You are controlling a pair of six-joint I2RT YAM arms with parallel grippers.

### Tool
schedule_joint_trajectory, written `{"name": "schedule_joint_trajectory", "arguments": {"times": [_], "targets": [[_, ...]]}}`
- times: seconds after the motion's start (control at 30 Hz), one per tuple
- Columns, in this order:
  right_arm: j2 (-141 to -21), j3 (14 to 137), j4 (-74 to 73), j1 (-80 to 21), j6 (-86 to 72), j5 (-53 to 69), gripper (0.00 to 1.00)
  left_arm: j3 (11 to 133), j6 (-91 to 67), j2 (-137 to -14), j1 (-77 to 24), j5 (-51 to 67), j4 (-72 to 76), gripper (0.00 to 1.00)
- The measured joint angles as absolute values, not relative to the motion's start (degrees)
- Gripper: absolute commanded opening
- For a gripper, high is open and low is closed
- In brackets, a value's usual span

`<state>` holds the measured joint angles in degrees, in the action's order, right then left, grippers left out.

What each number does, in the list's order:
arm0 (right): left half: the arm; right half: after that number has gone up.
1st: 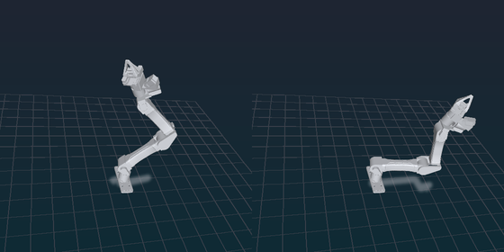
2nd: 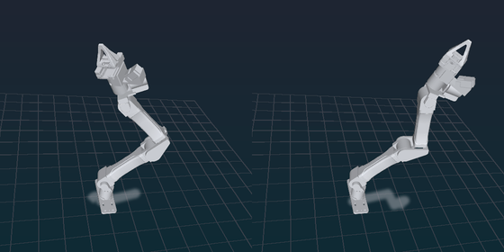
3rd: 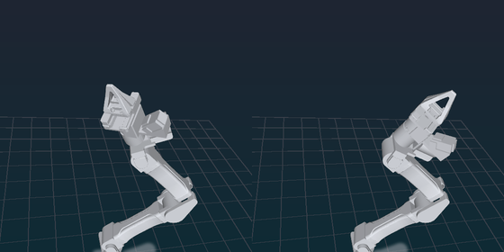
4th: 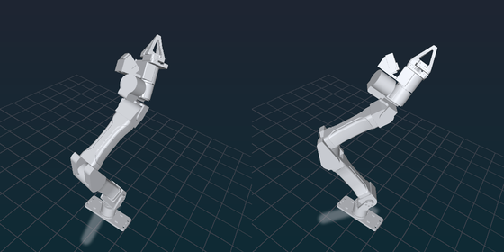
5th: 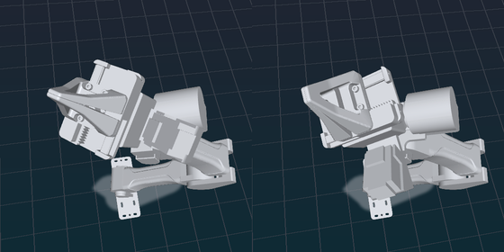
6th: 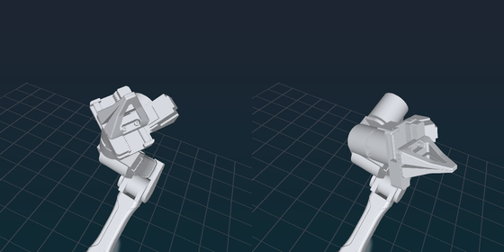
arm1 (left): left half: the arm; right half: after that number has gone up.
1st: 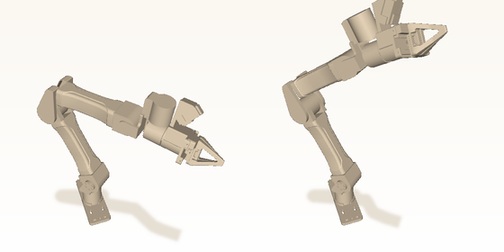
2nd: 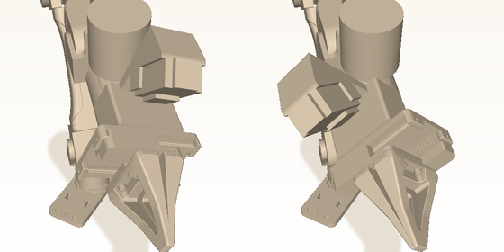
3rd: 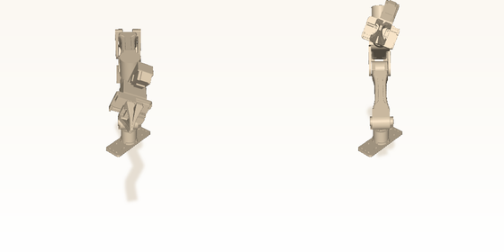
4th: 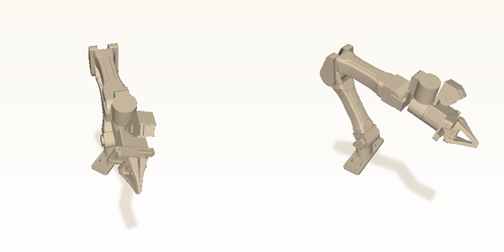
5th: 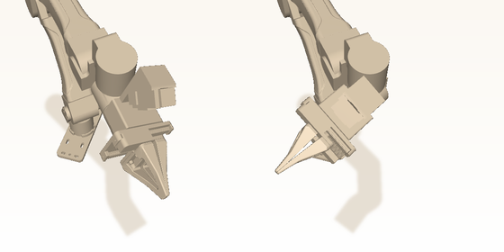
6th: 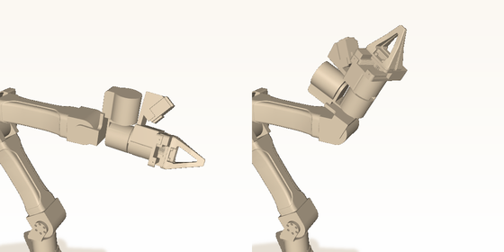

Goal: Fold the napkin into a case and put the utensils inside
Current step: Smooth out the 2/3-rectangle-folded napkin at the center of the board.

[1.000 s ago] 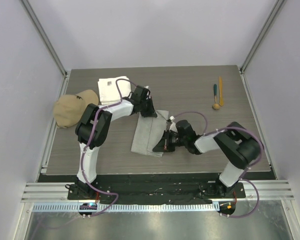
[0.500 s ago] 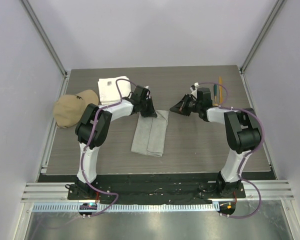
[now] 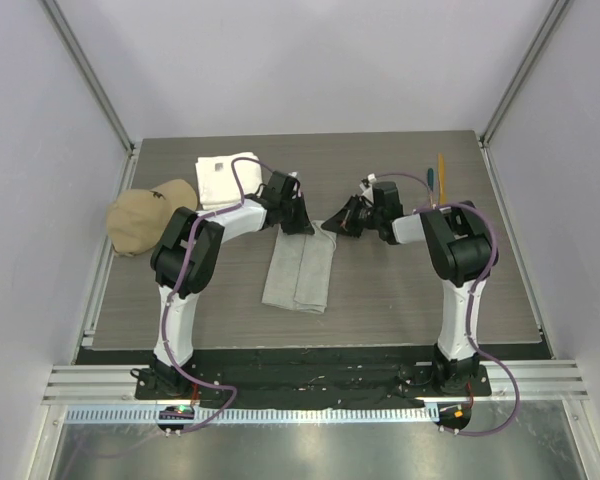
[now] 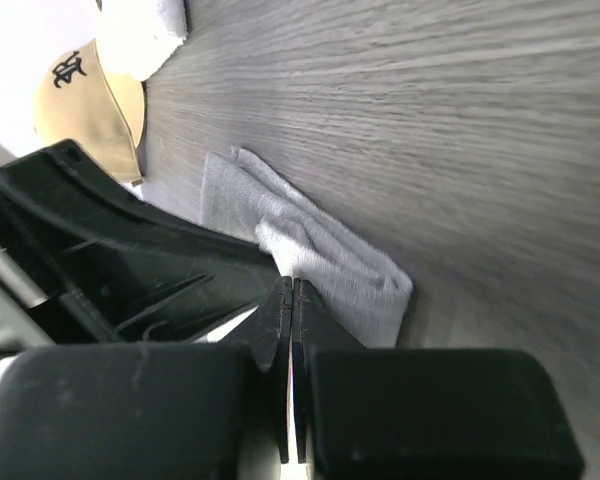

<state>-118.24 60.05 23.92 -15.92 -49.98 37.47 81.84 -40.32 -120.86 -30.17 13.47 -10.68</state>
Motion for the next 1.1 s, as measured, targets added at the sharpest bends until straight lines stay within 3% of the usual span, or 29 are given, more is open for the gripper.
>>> {"name": "schedule_joint_trajectory", "arguments": {"times": [0.3, 0.5, 0.73, 1.1], "targets": [[-123.92, 59.42, 34.28, -17.63, -54.19, 38.74, 0.01, 81.95, -40.29, -120.86, -29.87, 13.47, -11.14, 0.00], [-123.85, 59.46, 34.15, -17.69, -53.04, 38.57, 0.01, 82.70, -40.10, -120.79, -29.85, 14.06, -12.78, 0.10], [-123.59, 59.48, 33.78, -17.89, -52.25, 38.09, 0.01, 83.66, -41.63, -120.38, -29.80, 16.05, -13.91, 0.03], [-123.59, 59.48, 33.82, -17.89, -52.27, 38.15, 0.01, 88.86, -43.03, -121.64, -29.61, 16.51, -14.15, 0.01]]}}
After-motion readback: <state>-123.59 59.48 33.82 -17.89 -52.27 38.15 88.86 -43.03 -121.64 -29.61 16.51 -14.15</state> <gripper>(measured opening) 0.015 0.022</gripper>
